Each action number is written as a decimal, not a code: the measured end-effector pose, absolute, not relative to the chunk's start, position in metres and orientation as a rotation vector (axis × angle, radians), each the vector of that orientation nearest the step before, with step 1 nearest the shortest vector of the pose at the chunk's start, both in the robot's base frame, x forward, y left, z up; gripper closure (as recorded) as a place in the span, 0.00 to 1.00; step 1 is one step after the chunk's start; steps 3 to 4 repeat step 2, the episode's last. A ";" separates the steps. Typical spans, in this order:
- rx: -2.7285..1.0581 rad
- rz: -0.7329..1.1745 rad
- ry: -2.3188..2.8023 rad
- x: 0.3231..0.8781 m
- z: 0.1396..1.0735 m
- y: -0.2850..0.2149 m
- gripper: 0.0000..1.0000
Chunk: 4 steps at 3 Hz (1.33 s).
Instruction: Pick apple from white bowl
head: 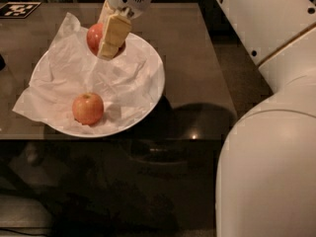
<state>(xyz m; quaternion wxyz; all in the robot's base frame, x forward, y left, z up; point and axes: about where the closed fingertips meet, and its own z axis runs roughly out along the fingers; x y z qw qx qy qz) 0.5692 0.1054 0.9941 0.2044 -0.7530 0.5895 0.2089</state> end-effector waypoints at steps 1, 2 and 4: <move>-2.028 0.515 1.606 0.566 1.044 0.111 1.00; -2.008 0.512 1.596 0.570 1.046 0.117 1.00; -2.008 0.512 1.596 0.570 1.046 0.117 1.00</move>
Offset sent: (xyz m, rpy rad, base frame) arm -0.0338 -0.0254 0.0732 -0.0510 -0.0393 0.0078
